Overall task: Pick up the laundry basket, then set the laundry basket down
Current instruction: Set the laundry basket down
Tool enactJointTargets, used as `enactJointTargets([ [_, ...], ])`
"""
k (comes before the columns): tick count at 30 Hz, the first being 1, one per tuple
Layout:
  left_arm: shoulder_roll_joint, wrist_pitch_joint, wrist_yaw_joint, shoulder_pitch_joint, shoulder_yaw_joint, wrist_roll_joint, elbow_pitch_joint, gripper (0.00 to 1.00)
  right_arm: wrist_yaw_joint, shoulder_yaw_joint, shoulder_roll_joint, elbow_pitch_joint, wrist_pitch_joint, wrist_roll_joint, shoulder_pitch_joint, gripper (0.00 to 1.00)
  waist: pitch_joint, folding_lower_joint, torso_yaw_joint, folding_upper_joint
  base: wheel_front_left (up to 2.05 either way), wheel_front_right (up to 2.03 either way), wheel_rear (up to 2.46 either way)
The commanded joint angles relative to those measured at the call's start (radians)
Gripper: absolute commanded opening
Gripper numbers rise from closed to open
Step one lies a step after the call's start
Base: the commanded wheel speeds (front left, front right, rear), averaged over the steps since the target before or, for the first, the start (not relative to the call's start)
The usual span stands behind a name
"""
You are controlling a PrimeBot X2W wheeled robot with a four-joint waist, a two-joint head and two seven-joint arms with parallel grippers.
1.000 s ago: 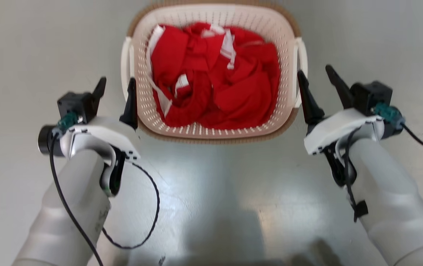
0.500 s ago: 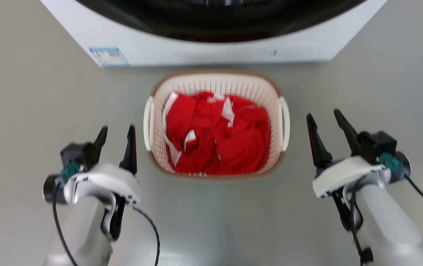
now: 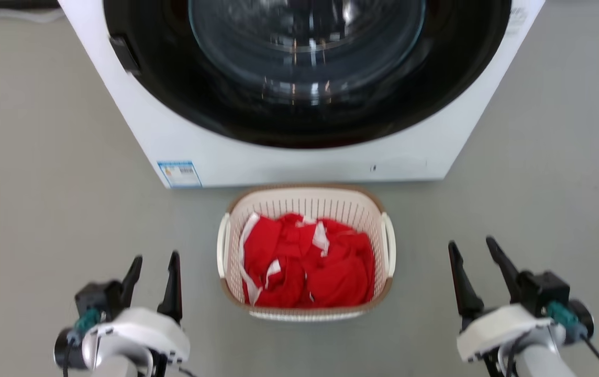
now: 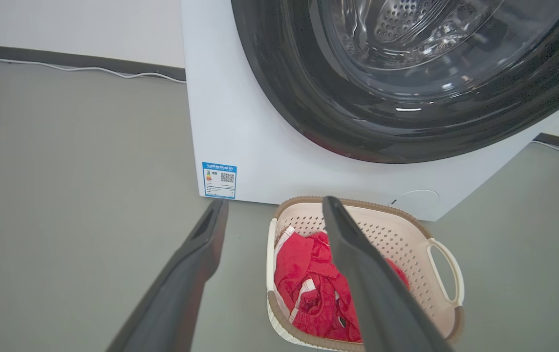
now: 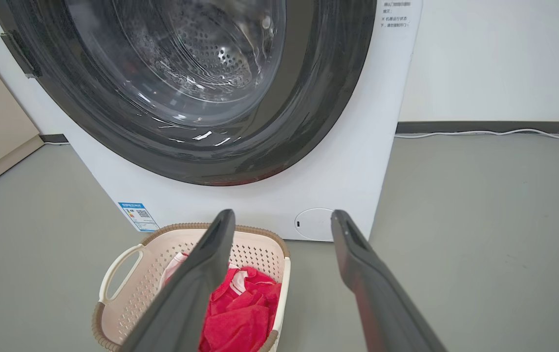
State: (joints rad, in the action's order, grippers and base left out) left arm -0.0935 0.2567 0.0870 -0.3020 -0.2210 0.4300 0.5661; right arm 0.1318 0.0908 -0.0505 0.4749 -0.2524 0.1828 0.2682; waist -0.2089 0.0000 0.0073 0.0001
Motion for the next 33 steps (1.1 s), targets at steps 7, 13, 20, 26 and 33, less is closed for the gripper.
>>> enactJointTargets([
  [7,-0.004,0.005,0.019,0.112,0.063,-0.035,-0.021,1.00,-0.001,0.011,0.000,-0.065,-0.009,-0.025,-0.121,1.00,0.164,0.0000,-0.014,-0.0001,0.00,0.00,0.00],
  [13,0.005,0.005,0.023,0.177,0.088,-0.053,-0.043,1.00,-0.001,0.013,0.000,-0.094,-0.009,-0.047,-0.178,1.00,0.206,0.0000,-0.036,-0.0001,0.00,0.00,0.00],
  [20,0.015,0.005,0.026,0.220,0.104,-0.067,-0.069,1.00,-0.001,-0.008,0.000,-0.108,-0.009,-0.065,-0.209,1.00,0.221,0.0000,-0.046,-0.0001,0.00,0.00,0.00],
  [26,0.022,0.005,0.030,0.234,0.116,-0.076,-0.079,1.00,-0.001,-0.030,0.000,-0.110,-0.009,-0.078,-0.227,1.00,0.227,0.0000,-0.043,-0.0001,0.00,0.00,0.00],
  [33,0.028,0.005,0.034,0.243,0.130,-0.086,-0.087,1.00,-0.001,-0.035,0.000,-0.112,-0.009,-0.078,-0.232,1.00,0.231,0.0000,-0.043,-0.0001,0.00,0.00,0.00],
])
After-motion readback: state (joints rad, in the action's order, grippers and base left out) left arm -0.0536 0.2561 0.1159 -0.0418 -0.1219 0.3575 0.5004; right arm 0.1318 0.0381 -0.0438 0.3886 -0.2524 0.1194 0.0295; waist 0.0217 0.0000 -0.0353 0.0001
